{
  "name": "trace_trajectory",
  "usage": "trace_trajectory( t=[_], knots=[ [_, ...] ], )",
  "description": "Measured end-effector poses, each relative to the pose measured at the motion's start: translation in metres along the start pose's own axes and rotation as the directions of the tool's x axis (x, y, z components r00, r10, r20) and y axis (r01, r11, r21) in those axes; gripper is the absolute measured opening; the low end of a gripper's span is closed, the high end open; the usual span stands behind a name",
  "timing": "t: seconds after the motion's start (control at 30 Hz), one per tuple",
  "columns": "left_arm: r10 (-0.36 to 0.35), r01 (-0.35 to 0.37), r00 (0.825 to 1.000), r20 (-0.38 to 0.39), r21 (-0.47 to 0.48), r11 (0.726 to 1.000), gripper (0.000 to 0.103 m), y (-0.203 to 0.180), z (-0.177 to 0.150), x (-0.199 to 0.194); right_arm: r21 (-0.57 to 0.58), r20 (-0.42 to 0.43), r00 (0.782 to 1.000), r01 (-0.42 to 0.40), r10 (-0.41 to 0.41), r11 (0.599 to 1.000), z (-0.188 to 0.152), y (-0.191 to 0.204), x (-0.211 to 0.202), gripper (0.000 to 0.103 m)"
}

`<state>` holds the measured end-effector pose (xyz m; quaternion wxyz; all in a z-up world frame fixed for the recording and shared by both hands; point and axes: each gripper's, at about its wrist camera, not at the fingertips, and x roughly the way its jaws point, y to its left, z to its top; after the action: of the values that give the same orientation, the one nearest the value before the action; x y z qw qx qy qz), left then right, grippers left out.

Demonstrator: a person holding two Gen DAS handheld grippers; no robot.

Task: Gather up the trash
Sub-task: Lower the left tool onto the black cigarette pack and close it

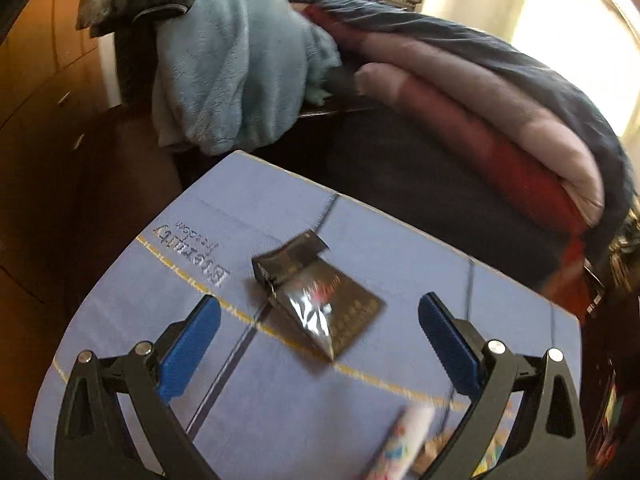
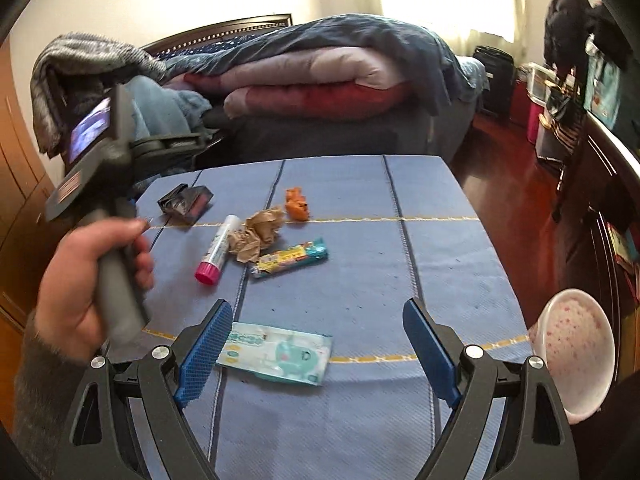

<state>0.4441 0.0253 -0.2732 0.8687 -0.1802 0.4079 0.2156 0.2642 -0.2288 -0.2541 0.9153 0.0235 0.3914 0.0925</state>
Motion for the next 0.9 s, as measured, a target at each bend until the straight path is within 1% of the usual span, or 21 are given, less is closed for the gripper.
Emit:
trace_trajectory(
  t=[0.13,0.17,0.3,0.37,0.43,0.5,0.63,0.67,0.73,0.8,0.87,0.9],
  knots=[
    [0.063,-0.064,0.998,-0.029,-0.009,0.998,0.099,-0.015,0.008,0.021,-0.011,-0.006,1.000,0.005,-0.005,1.000,0.002,0.004,0.006,0.087],
    [0.092,-0.092,0.995,-0.043,-0.015,0.996,0.099,-0.018,0.011,0.029,-0.011,-0.008,1.000,0.007,-0.007,1.000,0.002,0.004,0.007,0.087],
    [0.139,-0.144,0.985,-0.097,-0.038,0.989,0.099,-0.017,0.013,0.052,-0.020,-0.013,1.000,0.003,-0.003,1.000,0.004,0.007,0.011,0.087],
    [0.150,-0.161,0.980,-0.131,-0.076,0.984,0.099,-0.011,0.009,0.060,-0.029,-0.016,1.000,-0.002,0.001,1.000,0.004,0.010,0.014,0.087],
    [0.160,-0.174,0.977,-0.138,-0.091,0.981,0.099,-0.009,0.007,0.063,-0.035,-0.019,1.000,-0.007,0.006,0.999,0.004,0.012,0.015,0.087],
    [0.183,-0.196,0.973,-0.138,-0.085,0.977,0.099,-0.009,0.006,0.065,-0.040,-0.021,1.000,-0.011,0.010,0.999,0.005,0.013,0.017,0.087],
    [0.209,-0.222,0.964,-0.164,-0.065,0.973,0.099,-0.012,0.006,0.076,-0.034,-0.021,1.000,-0.017,0.017,0.999,0.005,0.014,0.018,0.087],
    [0.216,-0.227,0.963,-0.160,-0.054,0.972,0.099,-0.013,0.006,0.077,-0.032,-0.020,1.000,-0.018,0.017,0.999,0.005,0.013,0.017,0.087],
    [0.200,-0.211,0.968,-0.153,-0.058,0.976,0.097,-0.013,0.006,0.077,-0.032,-0.019,1.000,-0.015,0.015,0.999,0.005,0.014,0.017,0.087],
    [0.185,-0.193,0.973,-0.142,-0.046,0.980,0.091,-0.013,0.006,0.074,-0.031,-0.019,1.000,-0.014,0.014,0.999,0.006,0.014,0.018,0.087],
    [0.171,-0.175,0.976,-0.133,-0.023,0.984,0.082,-0.014,0.005,0.073,-0.030,-0.021,1.000,-0.014,0.013,0.999,0.006,0.014,0.019,0.087],
    [0.157,-0.160,0.979,-0.128,-0.011,0.987,0.080,-0.014,0.005,0.071,-0.030,-0.024,1.000,-0.016,0.015,0.999,0.006,0.014,0.020,0.087]
  ],
)
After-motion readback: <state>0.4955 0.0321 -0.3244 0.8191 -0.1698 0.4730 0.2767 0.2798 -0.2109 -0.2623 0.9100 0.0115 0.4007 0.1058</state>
